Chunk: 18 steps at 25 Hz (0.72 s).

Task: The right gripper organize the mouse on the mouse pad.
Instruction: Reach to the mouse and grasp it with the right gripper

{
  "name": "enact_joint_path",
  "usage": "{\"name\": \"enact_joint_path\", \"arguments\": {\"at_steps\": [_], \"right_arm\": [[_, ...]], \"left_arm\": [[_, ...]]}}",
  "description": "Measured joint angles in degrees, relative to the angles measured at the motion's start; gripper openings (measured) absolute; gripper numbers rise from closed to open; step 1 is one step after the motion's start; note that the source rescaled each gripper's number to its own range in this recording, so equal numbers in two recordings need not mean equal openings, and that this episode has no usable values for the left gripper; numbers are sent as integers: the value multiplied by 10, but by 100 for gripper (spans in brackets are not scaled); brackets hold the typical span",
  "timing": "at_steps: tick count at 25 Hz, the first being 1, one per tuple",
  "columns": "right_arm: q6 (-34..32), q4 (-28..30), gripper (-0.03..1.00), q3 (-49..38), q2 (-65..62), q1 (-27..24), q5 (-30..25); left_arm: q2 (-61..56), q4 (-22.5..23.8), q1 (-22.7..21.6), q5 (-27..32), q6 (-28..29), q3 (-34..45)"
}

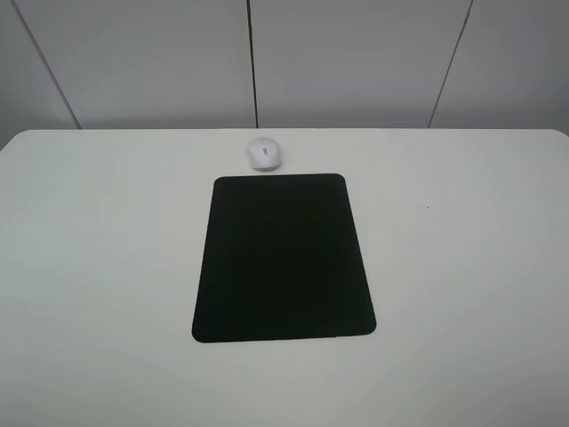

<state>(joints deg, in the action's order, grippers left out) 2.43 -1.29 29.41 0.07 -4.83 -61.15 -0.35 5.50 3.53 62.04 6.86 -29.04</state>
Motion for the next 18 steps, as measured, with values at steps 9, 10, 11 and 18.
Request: {"name": "enact_joint_path", "arguments": {"at_steps": [9, 10, 11, 18], "right_arm": [[-2, -18, 100, 55, 221, 0, 40], [-2, -19, 100, 69, 250, 0, 58], [-2, -21, 100, 87, 288, 0, 76], [-14, -12, 100, 186, 534, 115, 159]], "left_arm": [[0, 0, 0, 0, 0, 0], [0, 0, 0, 0, 0, 0], [0, 0, 0, 0, 0, 0], [0, 0, 0, 0, 0, 0]]}}
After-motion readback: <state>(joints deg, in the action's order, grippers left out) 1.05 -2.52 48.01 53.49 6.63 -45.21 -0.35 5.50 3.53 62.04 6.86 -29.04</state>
